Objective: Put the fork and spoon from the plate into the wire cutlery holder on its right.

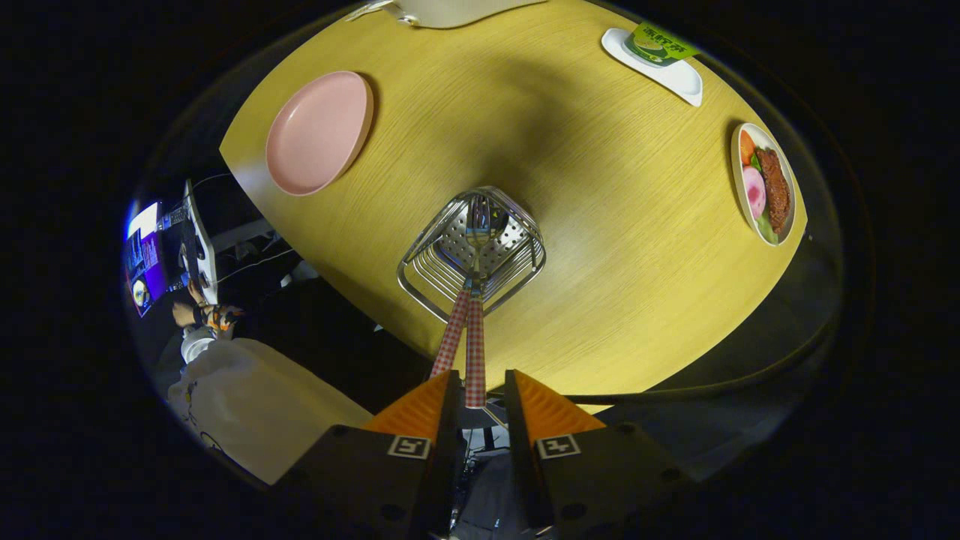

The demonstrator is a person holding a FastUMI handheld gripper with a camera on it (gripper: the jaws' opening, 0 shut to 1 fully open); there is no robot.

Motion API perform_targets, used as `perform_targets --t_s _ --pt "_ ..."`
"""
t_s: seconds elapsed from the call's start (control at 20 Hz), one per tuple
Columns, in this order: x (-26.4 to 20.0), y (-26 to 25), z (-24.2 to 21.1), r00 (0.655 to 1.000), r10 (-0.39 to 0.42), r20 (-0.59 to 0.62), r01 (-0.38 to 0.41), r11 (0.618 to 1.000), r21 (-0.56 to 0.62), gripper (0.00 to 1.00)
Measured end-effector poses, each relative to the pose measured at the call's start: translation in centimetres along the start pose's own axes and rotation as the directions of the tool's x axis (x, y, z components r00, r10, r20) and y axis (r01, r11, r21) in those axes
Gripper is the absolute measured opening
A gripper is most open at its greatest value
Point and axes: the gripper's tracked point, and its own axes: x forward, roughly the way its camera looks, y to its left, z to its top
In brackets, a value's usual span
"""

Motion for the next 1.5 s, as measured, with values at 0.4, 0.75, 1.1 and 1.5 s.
perform_targets --t_s 0.4,0.75,1.1,1.5 --pt "-3.6 1.7 1.9 0.948 0.024 0.319 -0.056 0.994 0.09 0.99" --pt "-10.1 4.5 2.7 0.716 -0.032 0.698 -0.178 0.958 0.226 0.99" --pt "-19.7 5.2 -1.0 0.358 -0.288 0.888 -0.215 0.9 0.379 0.99" --pt "-29.1 10.8 -4.5 0.008 -0.375 0.927 -0.218 0.904 0.367 0.99"
